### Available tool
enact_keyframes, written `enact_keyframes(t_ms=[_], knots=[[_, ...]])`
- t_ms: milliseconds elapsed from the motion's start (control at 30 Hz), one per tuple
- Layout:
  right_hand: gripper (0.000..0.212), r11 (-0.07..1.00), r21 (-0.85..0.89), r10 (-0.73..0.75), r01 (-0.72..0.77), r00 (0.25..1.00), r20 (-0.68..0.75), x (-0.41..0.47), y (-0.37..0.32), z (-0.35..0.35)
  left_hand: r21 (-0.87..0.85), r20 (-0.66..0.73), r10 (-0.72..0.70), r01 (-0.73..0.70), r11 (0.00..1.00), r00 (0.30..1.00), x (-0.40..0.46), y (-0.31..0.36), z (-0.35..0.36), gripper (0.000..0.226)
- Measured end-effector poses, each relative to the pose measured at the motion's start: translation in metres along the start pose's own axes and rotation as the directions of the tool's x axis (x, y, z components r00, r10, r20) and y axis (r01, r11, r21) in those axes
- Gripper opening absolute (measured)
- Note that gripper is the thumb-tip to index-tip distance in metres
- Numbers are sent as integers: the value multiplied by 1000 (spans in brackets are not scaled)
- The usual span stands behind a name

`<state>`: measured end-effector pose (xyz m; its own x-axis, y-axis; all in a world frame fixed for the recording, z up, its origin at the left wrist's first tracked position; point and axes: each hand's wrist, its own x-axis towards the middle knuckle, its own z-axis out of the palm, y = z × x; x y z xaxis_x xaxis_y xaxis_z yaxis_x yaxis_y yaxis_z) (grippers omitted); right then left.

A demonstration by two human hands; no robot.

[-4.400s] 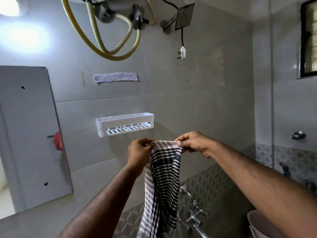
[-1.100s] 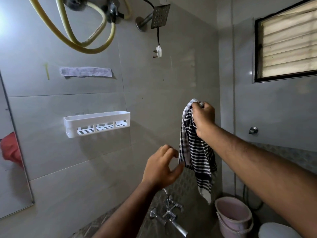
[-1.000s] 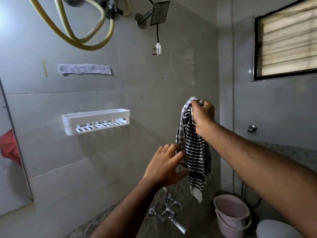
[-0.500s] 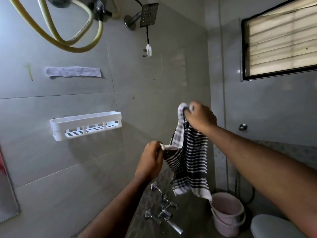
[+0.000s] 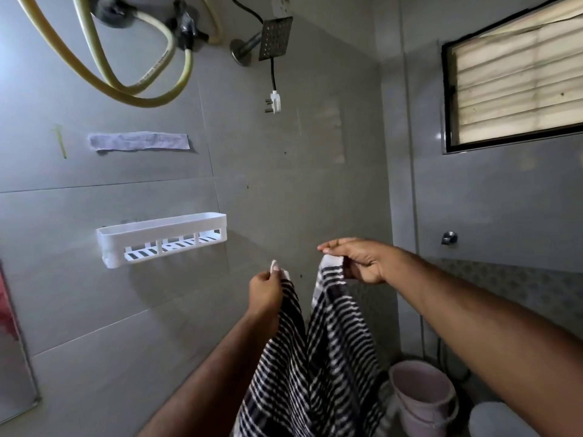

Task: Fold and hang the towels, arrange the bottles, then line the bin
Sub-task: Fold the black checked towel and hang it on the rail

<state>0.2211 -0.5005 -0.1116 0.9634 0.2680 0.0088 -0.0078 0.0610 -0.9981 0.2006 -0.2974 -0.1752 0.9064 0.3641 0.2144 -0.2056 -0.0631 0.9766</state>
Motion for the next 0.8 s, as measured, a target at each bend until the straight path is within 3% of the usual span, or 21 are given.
enact_keyframes(t_ms=[133, 267, 433, 633, 800], knots=[[17, 982, 179, -74, 69, 997, 20, 5, 6, 34, -124, 121, -37, 52, 991, 992, -14, 6, 17, 48], [25, 979, 185, -101, 83, 991, 89, 5, 8, 53, -197, 141, -57, 84, 977, 988, -29, 18, 24, 26], [42, 967, -51, -234, 250, 948, 218, -3, 9, 46, -180, 216, -33, 73, 981, 976, -27, 18, 16, 19], [28, 888, -221, -321, 402, 889, 326, -6, 9, 39, -236, 323, -5, 85, 968, 946, -33, 17, 10, 21], [37, 848, -272, -343, 455, 862, 372, -7, 10, 36, -317, 373, -31, 158, 935, 928, -34, 19, 10, 25]])
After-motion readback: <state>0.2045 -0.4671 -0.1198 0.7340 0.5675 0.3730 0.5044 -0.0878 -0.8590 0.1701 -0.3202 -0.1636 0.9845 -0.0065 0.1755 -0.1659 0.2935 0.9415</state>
